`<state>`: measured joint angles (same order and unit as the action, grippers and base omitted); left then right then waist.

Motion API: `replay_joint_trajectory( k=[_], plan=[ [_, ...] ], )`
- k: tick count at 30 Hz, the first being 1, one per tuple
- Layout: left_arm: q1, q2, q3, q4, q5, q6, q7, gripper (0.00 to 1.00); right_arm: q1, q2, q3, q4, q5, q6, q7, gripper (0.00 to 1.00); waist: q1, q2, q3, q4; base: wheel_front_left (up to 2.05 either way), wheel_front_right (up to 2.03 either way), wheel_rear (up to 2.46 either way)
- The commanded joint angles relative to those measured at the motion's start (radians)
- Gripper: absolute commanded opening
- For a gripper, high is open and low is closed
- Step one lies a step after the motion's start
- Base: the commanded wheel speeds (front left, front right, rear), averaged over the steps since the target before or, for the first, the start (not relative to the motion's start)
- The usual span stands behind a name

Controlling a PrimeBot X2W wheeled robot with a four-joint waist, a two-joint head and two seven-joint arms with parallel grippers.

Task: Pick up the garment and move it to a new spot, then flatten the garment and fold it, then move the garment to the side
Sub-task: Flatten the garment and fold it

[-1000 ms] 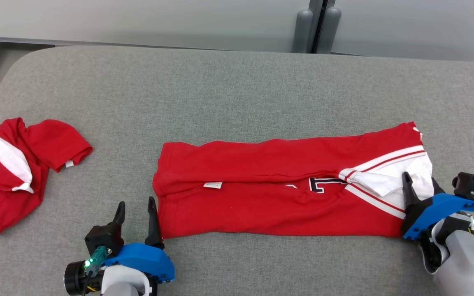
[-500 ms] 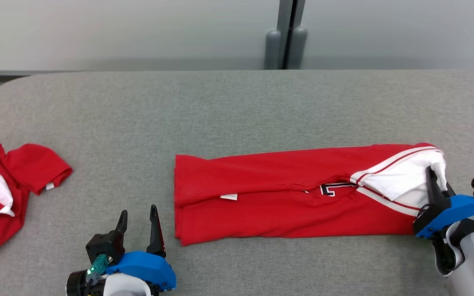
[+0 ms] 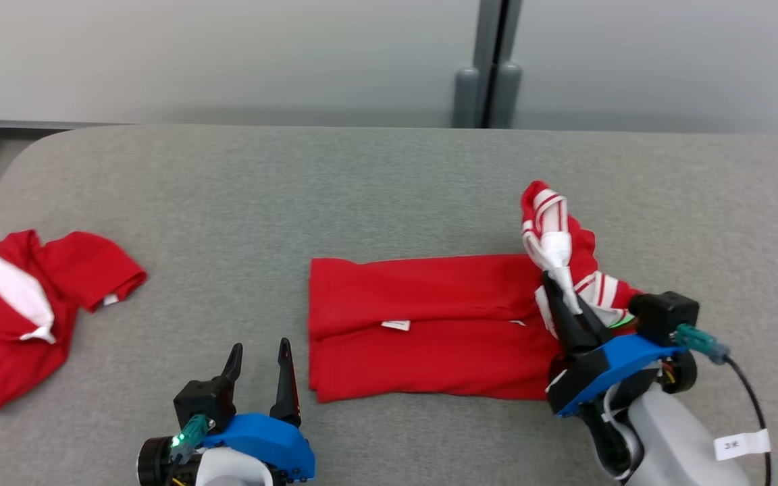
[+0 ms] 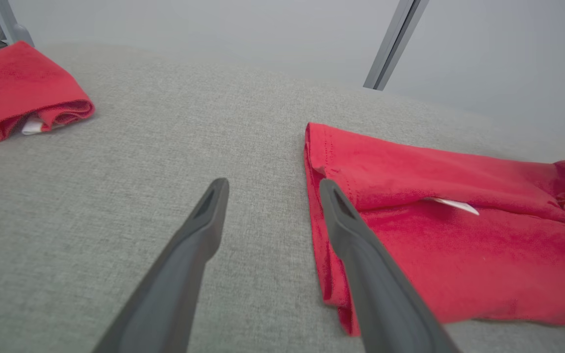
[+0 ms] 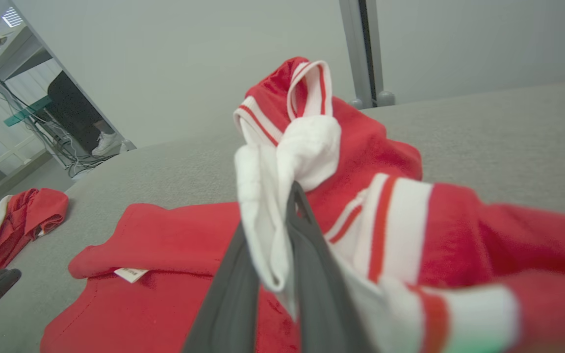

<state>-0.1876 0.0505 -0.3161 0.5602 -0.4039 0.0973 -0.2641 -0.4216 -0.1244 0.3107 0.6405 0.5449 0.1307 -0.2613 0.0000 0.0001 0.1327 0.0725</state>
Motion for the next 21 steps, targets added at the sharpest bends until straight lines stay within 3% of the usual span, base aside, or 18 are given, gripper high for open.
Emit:
replay_joint_trajectory(
  k=[1, 7, 12, 19, 20, 21],
  plan=[
    [-0.004, 0.0, -0.004, 0.001, 0.002, 0.003, 0.0, 1.0, 0.007, -0.001, 0.008, 0.001, 0.01, 0.0, -0.005, 0.0, 0.0, -0.0001, 0.009, 0.02, 0.0, 0.0, 0.0],
    [0.002, 0.0, -0.012, -0.009, 0.005, 0.004, 0.0, 1.0, -0.034, 0.023, 0.141, 0.038, 0.043, 0.0, -0.006, 0.0, 0.0, -0.0001, 0.013, 0.137, 0.0, 0.0, 0.0],
    [0.016, 0.0, -0.035, -0.013, -0.008, 0.008, 0.0, 1.0, -0.062, 0.038, 0.189, 0.076, 0.066, 0.0, -0.005, 0.0, 0.0, -0.0001, 0.016, 0.234, 0.0, 0.0, 0.0],
    [0.034, 0.0, -0.033, -0.011, 0.001, 0.01, 0.0, 1.0, -0.096, 0.058, 0.218, 0.127, 0.08, 0.0, -0.005, 0.0, 0.0, -0.0001, 0.012, 0.299, 0.0, 0.0, 0.0],
    [0.034, 0.0, -0.031, -0.01, 0.001, 0.01, 0.0, 1.0, -0.1, 0.063, 0.215, 0.126, 0.084, 0.0, -0.005, 0.09, 0.0, -0.0001, 0.011, 0.299, 0.0, 0.0, 0.0],
    [0.033, 0.0, -0.028, -0.015, -0.003, 0.012, 0.0, 1.0, -0.105, 0.065, 0.21, 0.117, 0.083, 0.0, -0.006, 0.53, 0.0, -0.0001, 0.01, 0.294, 0.0, 0.0, 0.0]
  ],
)
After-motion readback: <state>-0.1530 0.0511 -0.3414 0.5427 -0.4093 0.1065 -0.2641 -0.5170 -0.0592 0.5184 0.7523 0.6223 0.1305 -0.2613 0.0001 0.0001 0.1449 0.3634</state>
